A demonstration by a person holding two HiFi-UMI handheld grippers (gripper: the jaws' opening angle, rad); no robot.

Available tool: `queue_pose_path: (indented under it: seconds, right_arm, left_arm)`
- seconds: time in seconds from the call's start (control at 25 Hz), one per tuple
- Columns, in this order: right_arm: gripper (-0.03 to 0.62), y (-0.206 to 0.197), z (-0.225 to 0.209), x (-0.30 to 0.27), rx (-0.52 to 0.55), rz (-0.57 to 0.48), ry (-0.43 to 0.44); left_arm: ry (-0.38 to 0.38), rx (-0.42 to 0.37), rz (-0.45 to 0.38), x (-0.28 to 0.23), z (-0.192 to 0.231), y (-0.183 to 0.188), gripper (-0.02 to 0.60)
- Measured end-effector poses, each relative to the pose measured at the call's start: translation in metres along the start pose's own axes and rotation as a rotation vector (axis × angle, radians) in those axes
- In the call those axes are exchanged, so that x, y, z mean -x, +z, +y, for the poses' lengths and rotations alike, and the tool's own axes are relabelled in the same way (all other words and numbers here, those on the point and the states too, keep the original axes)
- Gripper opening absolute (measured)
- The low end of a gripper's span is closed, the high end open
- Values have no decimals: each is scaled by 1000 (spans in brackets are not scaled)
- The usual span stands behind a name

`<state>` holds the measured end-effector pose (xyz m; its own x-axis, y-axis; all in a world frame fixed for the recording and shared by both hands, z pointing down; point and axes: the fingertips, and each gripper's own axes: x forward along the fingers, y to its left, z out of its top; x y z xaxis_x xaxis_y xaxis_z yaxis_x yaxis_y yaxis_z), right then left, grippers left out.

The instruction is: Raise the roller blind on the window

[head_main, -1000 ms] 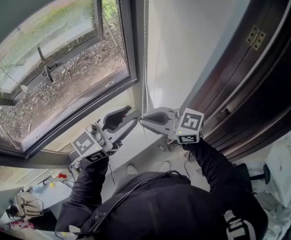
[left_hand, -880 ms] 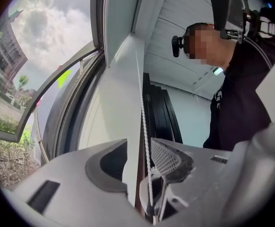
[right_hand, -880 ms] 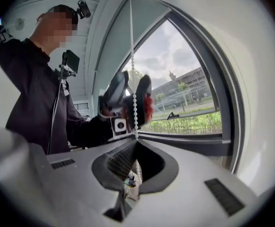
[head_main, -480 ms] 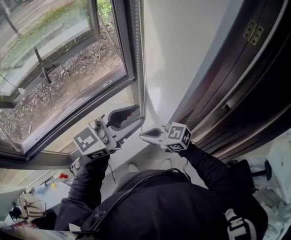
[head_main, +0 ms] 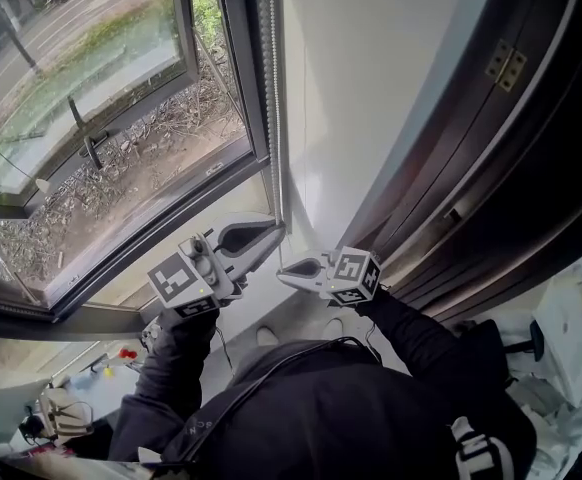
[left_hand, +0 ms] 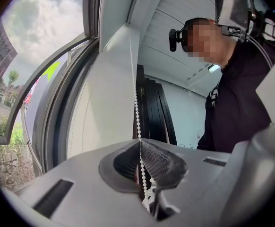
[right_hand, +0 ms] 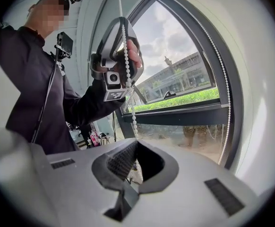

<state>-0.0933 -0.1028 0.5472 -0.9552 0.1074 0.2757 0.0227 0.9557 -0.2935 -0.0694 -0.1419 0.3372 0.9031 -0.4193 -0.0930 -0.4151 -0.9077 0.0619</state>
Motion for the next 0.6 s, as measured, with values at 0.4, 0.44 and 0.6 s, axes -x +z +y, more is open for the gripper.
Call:
queue_pose_path:
  seconds: [0.4, 0.44, 0.6]
  right_arm:
    - [10, -18, 7, 2, 105, 77, -7]
    - [18, -16, 5, 5, 106, 52, -22]
    - [165, 35, -8, 37, 47, -155, -74]
  left_arm:
    - [-19, 65, 61, 0, -2, -24, 8]
    - [-10, 91, 60, 1, -2, -31, 8]
    - [9, 171, 89, 7, -3, -74, 8]
